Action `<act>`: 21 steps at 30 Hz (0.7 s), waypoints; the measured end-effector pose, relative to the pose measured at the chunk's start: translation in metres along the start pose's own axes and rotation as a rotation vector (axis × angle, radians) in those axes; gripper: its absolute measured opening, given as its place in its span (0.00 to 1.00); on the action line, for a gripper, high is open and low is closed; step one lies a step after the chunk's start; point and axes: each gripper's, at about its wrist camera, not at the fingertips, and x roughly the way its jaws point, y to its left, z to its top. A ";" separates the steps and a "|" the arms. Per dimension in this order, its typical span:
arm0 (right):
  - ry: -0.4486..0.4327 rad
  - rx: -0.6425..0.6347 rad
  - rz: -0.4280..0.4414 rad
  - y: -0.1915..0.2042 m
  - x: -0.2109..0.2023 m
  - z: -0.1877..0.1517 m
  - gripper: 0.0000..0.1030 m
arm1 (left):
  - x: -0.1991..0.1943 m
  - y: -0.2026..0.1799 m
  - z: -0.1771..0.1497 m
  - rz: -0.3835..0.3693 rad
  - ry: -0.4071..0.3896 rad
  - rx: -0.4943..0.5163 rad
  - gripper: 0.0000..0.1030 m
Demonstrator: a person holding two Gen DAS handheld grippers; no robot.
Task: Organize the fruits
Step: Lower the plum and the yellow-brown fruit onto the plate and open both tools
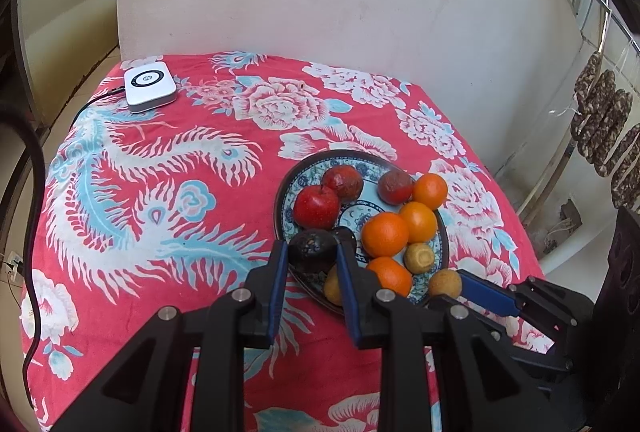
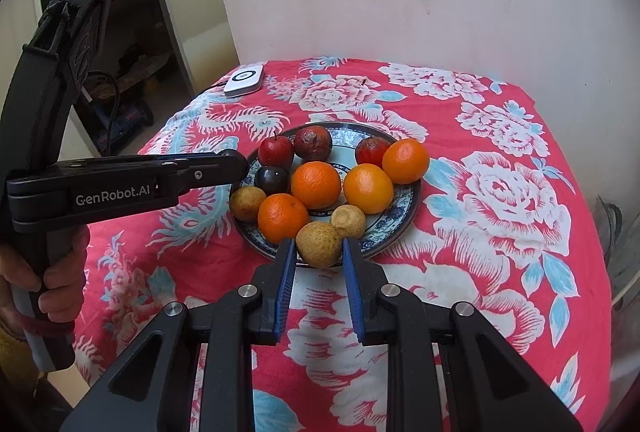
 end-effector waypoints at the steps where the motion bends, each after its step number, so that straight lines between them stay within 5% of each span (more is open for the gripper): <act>1: 0.001 -0.001 0.001 0.000 0.001 0.000 0.25 | 0.001 0.000 0.000 0.000 0.003 0.001 0.25; 16: 0.009 0.008 0.002 -0.001 0.008 0.002 0.25 | 0.005 -0.003 -0.001 0.005 -0.005 0.024 0.26; 21: 0.006 0.012 0.003 -0.003 0.009 0.001 0.25 | 0.004 -0.003 0.000 0.004 -0.012 0.025 0.36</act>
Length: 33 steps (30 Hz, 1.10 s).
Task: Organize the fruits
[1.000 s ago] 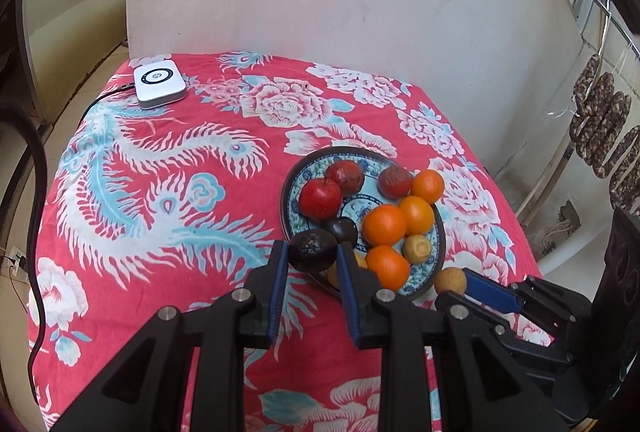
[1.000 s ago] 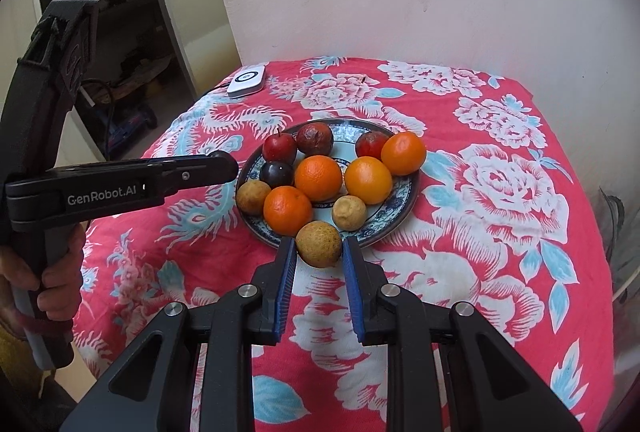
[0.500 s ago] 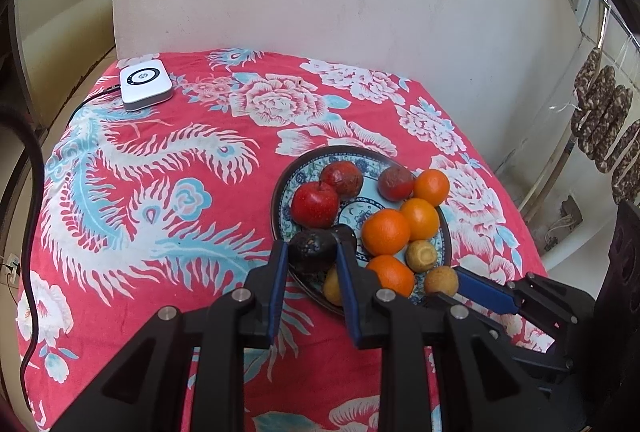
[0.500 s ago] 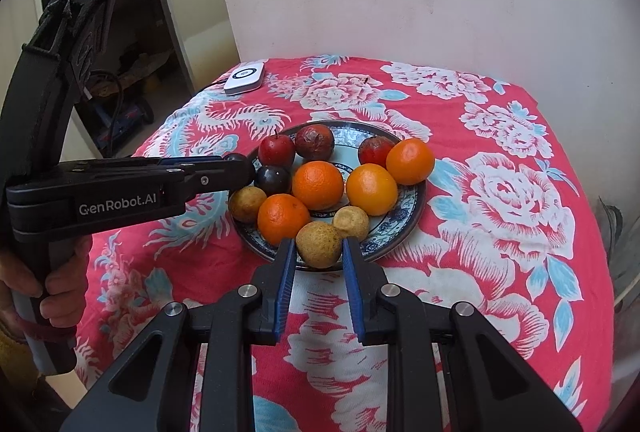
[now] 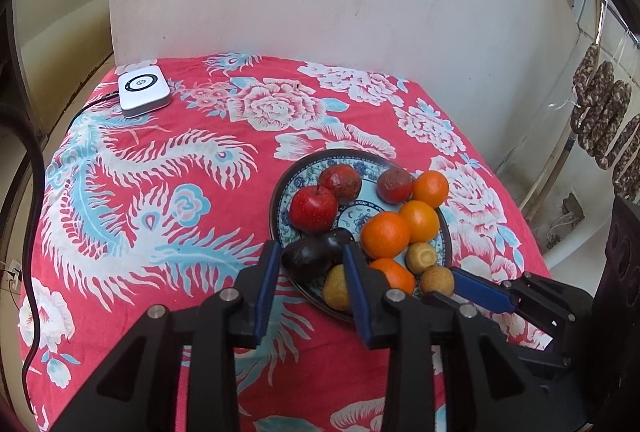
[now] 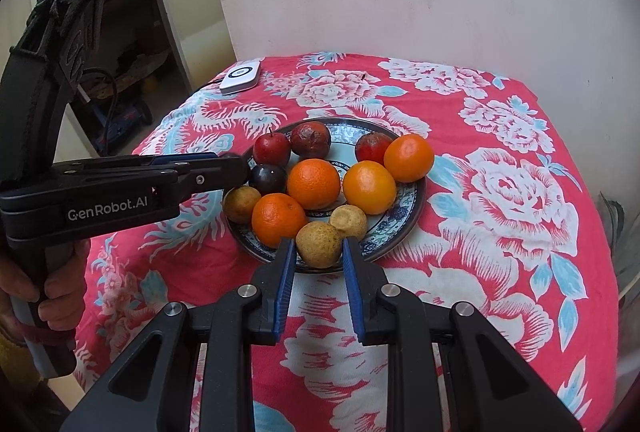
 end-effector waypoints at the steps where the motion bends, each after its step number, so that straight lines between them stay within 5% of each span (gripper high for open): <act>1: -0.001 0.000 0.000 0.000 0.000 0.000 0.25 | 0.000 0.000 0.000 -0.001 -0.003 -0.001 0.37; 14: 0.001 0.003 0.000 -0.001 0.003 0.002 0.25 | -0.007 -0.002 -0.002 0.012 -0.011 0.003 0.39; 18: -0.006 0.000 -0.011 0.000 0.002 0.002 0.36 | -0.011 -0.001 -0.004 0.018 -0.005 -0.004 0.39; 33: -0.028 0.009 -0.034 0.004 -0.022 -0.005 0.52 | -0.036 -0.009 -0.025 0.106 -0.008 -0.022 0.48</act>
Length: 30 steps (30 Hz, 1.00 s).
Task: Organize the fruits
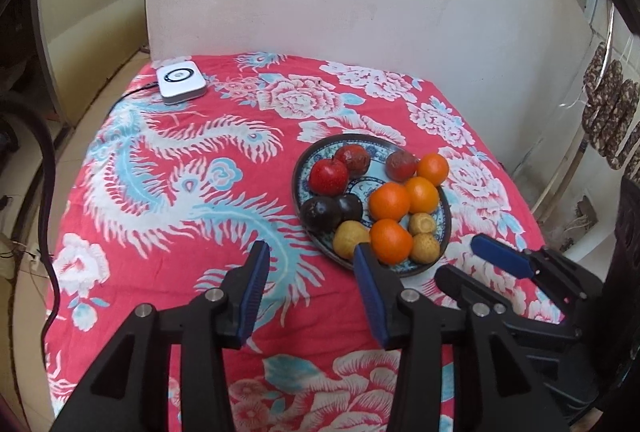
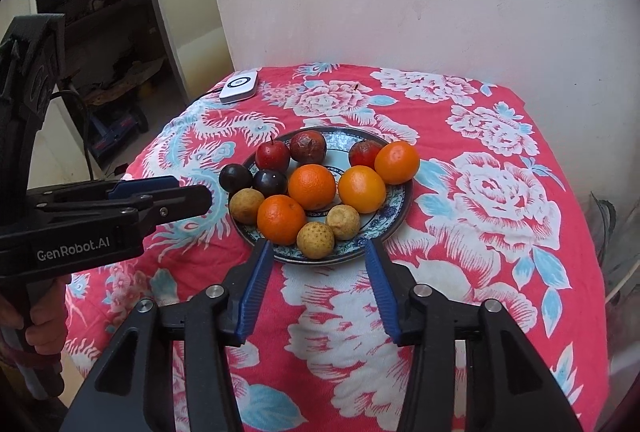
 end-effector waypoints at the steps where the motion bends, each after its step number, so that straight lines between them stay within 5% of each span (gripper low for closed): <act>1: -0.001 0.001 -0.003 0.000 -0.002 -0.001 0.52 | -0.002 -0.002 -0.002 0.005 -0.002 0.004 0.50; 10: 0.001 0.034 -0.038 -0.006 -0.014 -0.007 0.60 | -0.008 -0.012 -0.018 0.037 0.016 -0.006 0.65; 30: 0.076 0.083 -0.088 -0.020 0.011 -0.018 0.67 | 0.023 -0.016 -0.032 0.100 0.101 -0.004 0.67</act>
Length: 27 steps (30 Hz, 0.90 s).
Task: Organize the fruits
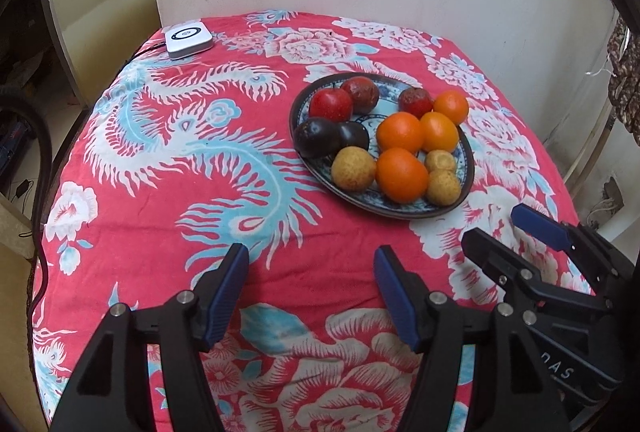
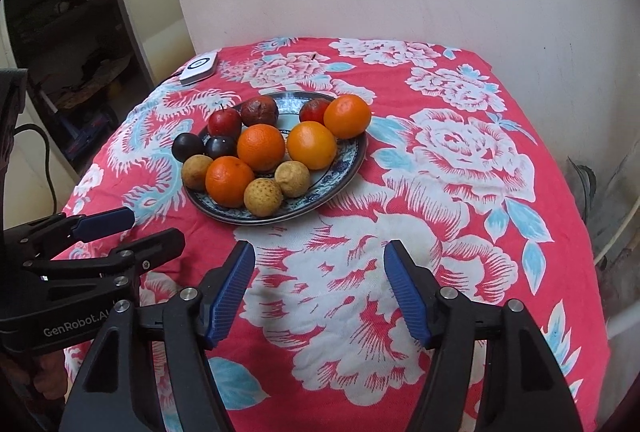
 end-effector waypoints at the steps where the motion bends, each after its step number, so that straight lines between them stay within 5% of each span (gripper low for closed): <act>1: 0.003 0.002 0.000 -0.001 0.001 0.000 0.67 | 0.001 0.000 0.000 0.002 0.004 0.001 0.67; 27: 0.006 0.002 -0.012 0.000 0.007 -0.004 0.67 | 0.006 -0.004 0.001 0.037 0.005 0.020 0.69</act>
